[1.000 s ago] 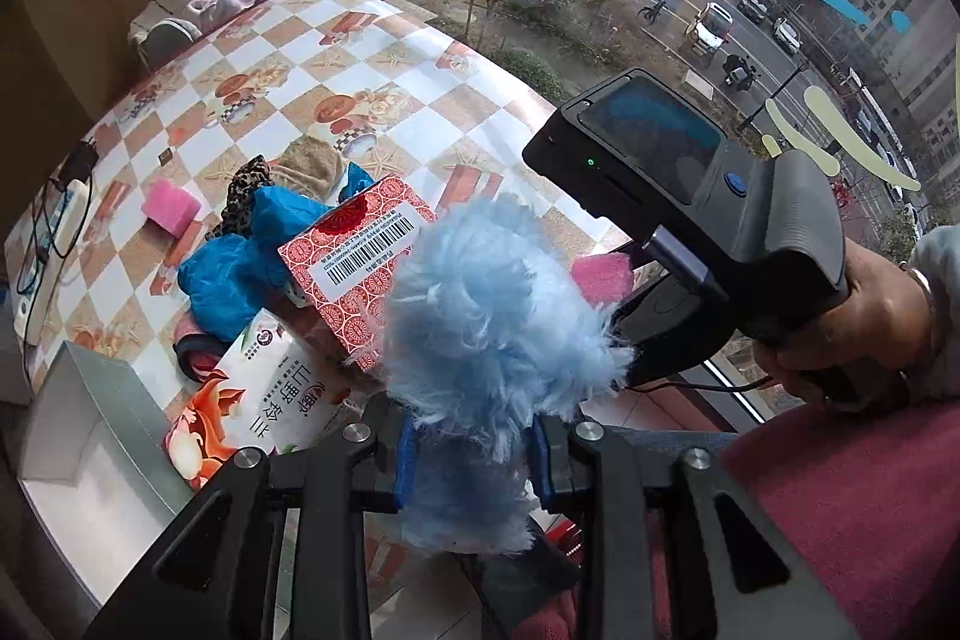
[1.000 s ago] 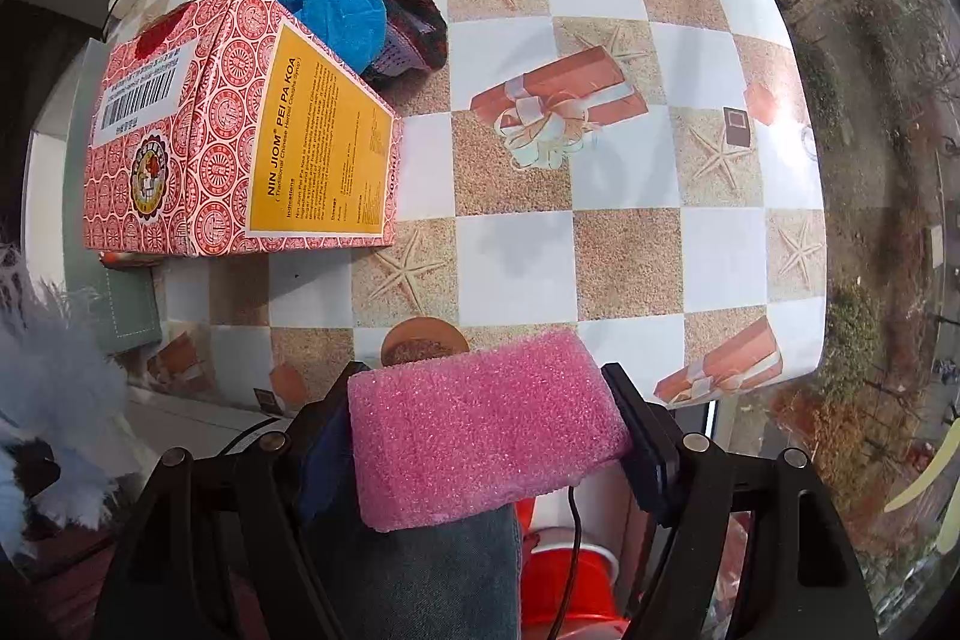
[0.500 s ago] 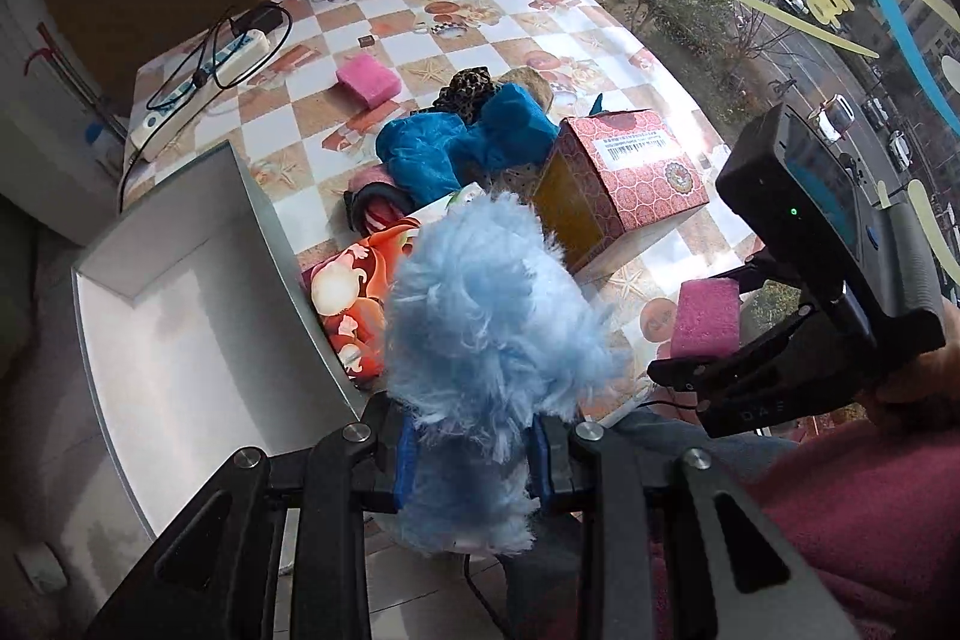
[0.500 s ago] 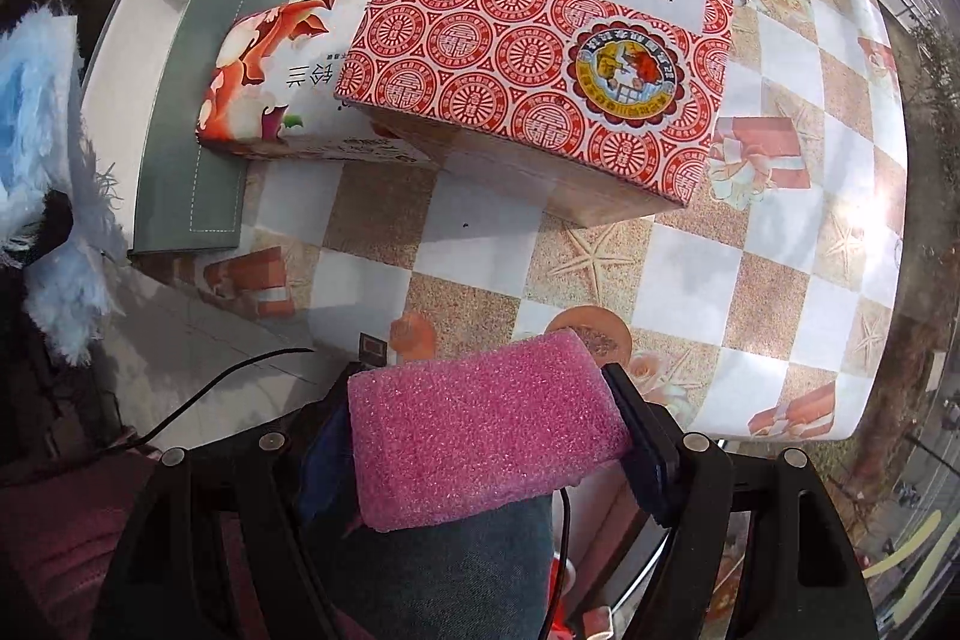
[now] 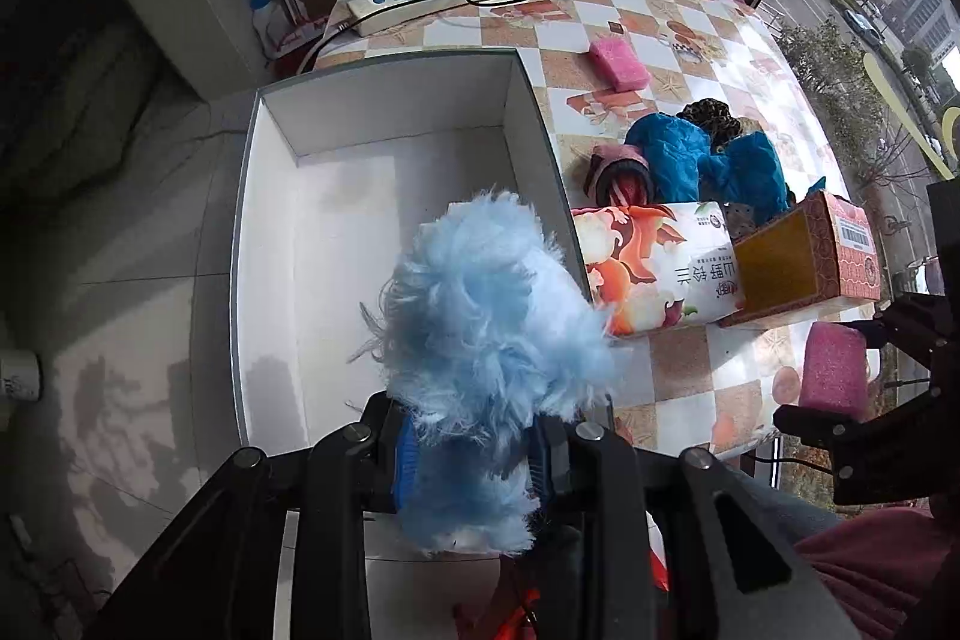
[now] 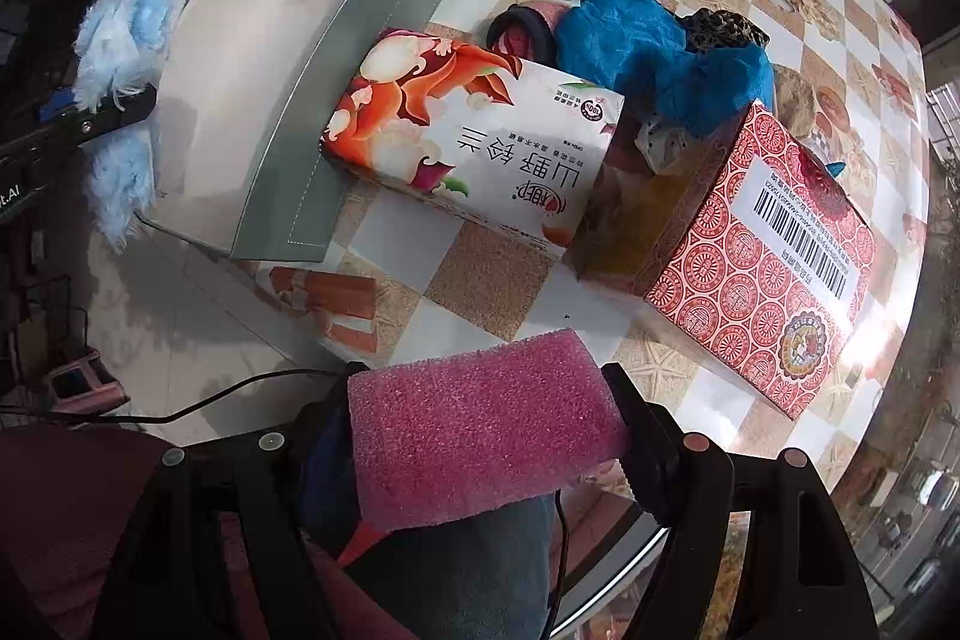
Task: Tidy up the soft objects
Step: 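Lift the blue plush and pink sponge and carry both toward the white box, then lower the plush and sponge into the white box and open both tools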
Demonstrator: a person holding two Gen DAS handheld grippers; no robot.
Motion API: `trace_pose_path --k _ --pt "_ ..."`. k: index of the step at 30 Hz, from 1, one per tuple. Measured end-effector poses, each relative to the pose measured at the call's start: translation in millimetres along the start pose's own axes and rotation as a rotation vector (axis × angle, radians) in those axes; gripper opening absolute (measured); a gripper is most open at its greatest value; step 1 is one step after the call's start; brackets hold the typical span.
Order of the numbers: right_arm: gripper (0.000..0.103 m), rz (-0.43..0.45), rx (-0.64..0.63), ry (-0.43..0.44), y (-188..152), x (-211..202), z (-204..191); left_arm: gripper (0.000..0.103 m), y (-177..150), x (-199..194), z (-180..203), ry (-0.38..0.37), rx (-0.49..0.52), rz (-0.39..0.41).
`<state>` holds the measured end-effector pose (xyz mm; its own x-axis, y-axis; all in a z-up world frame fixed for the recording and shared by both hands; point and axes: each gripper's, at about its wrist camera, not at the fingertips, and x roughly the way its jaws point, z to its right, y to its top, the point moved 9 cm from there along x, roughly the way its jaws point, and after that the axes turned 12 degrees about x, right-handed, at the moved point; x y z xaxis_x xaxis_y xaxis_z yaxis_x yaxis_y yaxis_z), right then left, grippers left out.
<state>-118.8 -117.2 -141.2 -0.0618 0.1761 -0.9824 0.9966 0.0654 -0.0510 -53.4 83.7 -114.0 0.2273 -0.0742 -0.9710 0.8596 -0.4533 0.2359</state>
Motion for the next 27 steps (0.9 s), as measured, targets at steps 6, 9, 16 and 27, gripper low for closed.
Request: trace_pose_path --k 6,9,16,27 --pt "0.077 0.020 -0.074 0.015 23 -7 -35 0.033 -14 7 -27 0.020 -0.085 -0.026" --pt "0.077 0.022 -0.106 0.032 31 -9 -54 0.033 -19 10 -33 0.028 -0.100 -0.032" --pt "0.077 0.042 -0.195 0.043 50 -13 -99 0.033 -28 28 -38 0.017 -0.140 -0.069" --pt "0.078 0.053 -0.334 -0.023 64 7 -130 0.034 -38 56 -49 0.017 -0.161 -0.118"
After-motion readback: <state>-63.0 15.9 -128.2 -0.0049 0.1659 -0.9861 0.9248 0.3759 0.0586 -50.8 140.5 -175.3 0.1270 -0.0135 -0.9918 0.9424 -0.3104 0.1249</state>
